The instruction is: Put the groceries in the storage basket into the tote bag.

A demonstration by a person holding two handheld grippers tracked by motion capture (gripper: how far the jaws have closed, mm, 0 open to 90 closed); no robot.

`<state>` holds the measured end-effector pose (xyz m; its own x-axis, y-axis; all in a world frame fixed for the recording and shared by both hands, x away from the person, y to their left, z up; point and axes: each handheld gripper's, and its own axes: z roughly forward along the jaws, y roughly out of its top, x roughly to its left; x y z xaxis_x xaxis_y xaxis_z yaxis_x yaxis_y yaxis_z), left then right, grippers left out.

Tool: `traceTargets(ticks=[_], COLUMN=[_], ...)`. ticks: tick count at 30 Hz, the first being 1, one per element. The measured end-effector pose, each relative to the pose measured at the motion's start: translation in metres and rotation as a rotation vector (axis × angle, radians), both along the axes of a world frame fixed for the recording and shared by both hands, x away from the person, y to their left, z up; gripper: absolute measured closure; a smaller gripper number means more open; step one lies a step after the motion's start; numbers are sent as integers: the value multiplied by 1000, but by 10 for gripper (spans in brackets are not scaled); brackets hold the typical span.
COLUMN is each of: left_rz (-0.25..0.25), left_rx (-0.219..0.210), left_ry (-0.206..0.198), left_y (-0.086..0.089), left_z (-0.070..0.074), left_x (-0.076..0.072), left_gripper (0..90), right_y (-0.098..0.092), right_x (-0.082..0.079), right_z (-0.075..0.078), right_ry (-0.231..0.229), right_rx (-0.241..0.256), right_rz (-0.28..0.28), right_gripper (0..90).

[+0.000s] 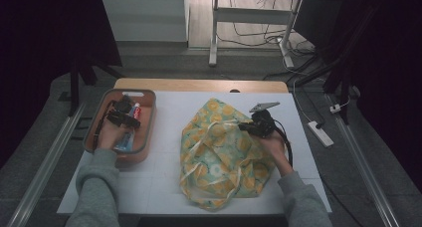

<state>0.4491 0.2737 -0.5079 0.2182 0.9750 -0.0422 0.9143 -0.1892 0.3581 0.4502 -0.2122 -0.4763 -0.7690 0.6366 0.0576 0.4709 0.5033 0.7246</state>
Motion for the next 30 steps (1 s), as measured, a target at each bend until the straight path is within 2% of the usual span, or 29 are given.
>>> traceTargets(ticks=[1,4,6,16,19,22,25,30], left_rz=[4,27,32,42,41,21,16,2], left_rx=[-8,19,13,-25,-54,-64,-67,-49], left_ry=[-5,-27,-29,-74,-96,-74,-82,-78], left_y=[1,4,6,19,23,25,25,20], left_z=[1,7,8,18,22,21,18,18], left_x=[-1,-3,-4,-10,-12,-13,-12,-10], left_gripper=[487,650,690,783,799,803,799,780], right_y=[0,-1,-2,-2,-2,-2,-2,-2], right_x=[0,0,-1,-1,-1,-1,-1,-1], right_z=[0,1,1,1,1,1,1,1], right_ry=[-1,1,0,-1,-5,-5,-1,-2], right_rx=[0,3,3,7,9,9,9,13], right_rz=[0,-4,-4,-4,-1,-1,-2,-4], right_gripper=[893,893,893,892,893,893,892,892])
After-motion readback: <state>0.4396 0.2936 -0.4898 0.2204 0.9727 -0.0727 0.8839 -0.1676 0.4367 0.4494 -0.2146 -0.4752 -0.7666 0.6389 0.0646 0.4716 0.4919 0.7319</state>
